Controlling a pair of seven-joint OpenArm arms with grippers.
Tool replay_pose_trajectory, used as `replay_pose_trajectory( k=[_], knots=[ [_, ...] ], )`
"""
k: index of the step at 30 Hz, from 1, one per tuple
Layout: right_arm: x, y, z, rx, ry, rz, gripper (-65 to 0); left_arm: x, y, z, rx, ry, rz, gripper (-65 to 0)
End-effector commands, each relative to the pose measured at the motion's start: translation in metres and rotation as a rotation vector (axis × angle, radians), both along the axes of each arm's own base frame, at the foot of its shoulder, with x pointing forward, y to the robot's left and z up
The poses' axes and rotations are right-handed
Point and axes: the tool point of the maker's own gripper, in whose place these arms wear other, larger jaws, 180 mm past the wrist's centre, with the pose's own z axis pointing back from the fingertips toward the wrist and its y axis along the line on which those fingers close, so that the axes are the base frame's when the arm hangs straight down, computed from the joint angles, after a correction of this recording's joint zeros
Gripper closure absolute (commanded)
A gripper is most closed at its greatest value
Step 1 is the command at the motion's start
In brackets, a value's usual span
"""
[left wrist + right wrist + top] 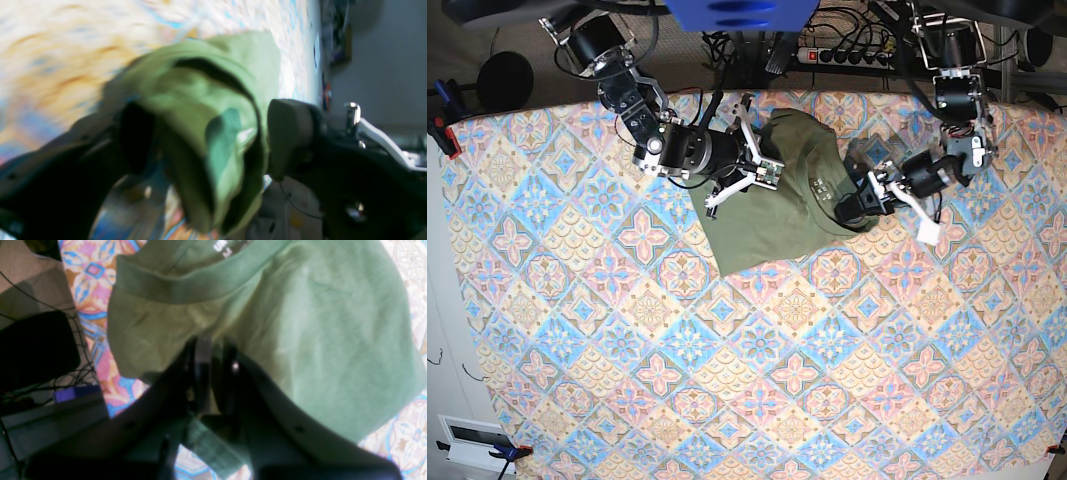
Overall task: Layout the t-shirt on the table in an organized manner, then fold the t-shirt properly
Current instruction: 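Grasp the bundle edge with the left gripper and tuck it under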
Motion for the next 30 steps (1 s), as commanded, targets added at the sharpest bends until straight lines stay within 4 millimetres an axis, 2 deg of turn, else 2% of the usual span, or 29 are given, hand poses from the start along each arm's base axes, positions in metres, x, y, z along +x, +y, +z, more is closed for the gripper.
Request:
replay_pose_trajectory(
  k=[1,4,7,8,18,22,25,27,30],
  knots=[
    [0.006,0.005,0.012,0.042,-0.026,0.000,-5.6,0.010,0.002,0.013,-0.008,-0.049,0.006,-36.8],
    [0.006,0.005,0.012,0.042,-0.026,0.000,-5.6,0.020,0.001,0.021,-0.010,-0.077,0.006,-21.0],
    [0.006,0.005,0.012,0.041,-0.027,-0.001,-5.6,0.030,-0.001,0.029,-0.015,-0.099,0.009,-1.0],
    [0.006,0.005,0.013,0.042,-0.028,-0.001,-5.6,0.033,-0.001,0.030,-0.005,-0.103,0.005,0.0],
    [0.006,0.005,0.013,0.043,-0.029,-0.001,-5.6,0.064,0.006,0.046,0.098,-0.170,0.001,0.0],
    [0.006,0.005,0.013,0.043,-0.028,-0.001,-5.6,0.068,0.010,0.019,0.164,-0.097,0.004,0.0],
    [0.005,0.006,0.015,0.049,-0.032,-0.002,-5.6,0.064,0.012,0.005,0.168,-0.053,0.005,0.0],
    [0.007,0.007,0.025,0.065,-0.058,0.000,-5.5,0.055,0.013,-0.003,0.173,-0.027,-0.002,-0.5],
    [0.009,0.008,0.034,0.077,-0.083,0.004,-5.5,0.047,0.024,-0.009,0.198,-0.008,0.001,-10.8]
  ],
)
